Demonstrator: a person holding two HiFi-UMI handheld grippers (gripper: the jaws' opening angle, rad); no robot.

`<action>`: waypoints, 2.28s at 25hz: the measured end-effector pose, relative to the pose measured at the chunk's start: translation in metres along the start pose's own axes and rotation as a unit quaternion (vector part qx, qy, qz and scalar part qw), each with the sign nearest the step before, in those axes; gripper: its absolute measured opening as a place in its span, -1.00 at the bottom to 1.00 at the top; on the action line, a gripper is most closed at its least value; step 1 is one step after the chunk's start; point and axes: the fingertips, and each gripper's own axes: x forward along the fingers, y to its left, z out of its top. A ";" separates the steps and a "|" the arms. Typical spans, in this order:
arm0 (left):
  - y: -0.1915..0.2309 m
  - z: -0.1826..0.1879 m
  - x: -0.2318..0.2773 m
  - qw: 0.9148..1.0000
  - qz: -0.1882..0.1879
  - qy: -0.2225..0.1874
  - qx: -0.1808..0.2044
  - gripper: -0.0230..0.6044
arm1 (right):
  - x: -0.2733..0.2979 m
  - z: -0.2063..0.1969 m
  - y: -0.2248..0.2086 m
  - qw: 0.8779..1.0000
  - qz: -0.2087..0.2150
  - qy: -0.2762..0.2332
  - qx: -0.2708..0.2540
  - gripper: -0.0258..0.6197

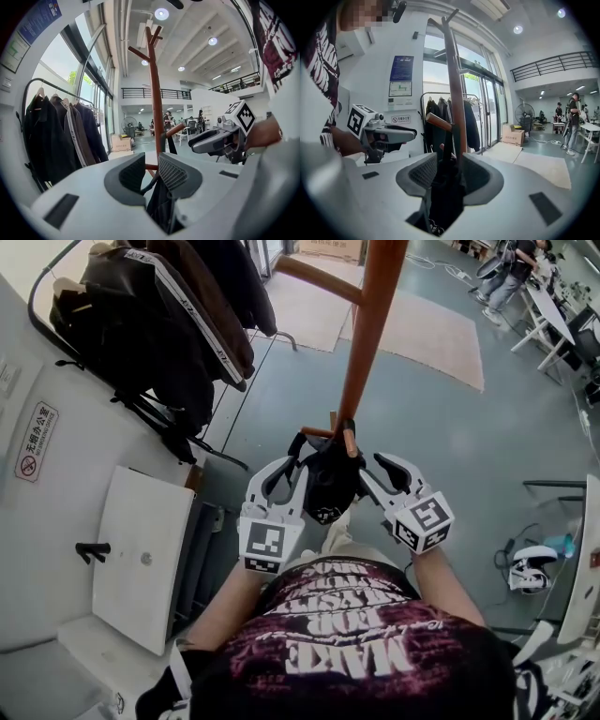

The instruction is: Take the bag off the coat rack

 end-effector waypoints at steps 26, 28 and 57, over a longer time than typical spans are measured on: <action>-0.040 -0.042 0.097 0.996 -0.064 0.061 0.017 -0.68 | 0.065 -0.029 -0.017 0.996 0.075 0.051 0.002 -0.53; -0.040 -0.042 0.100 0.996 -0.058 0.061 0.022 -0.73 | 0.067 -0.030 -0.017 0.996 0.074 0.052 0.000 -0.63; -0.045 0.032 0.033 0.999 -0.041 -0.002 -0.009 -0.90 | -0.002 0.031 0.009 0.998 0.052 -0.022 -0.008 -0.89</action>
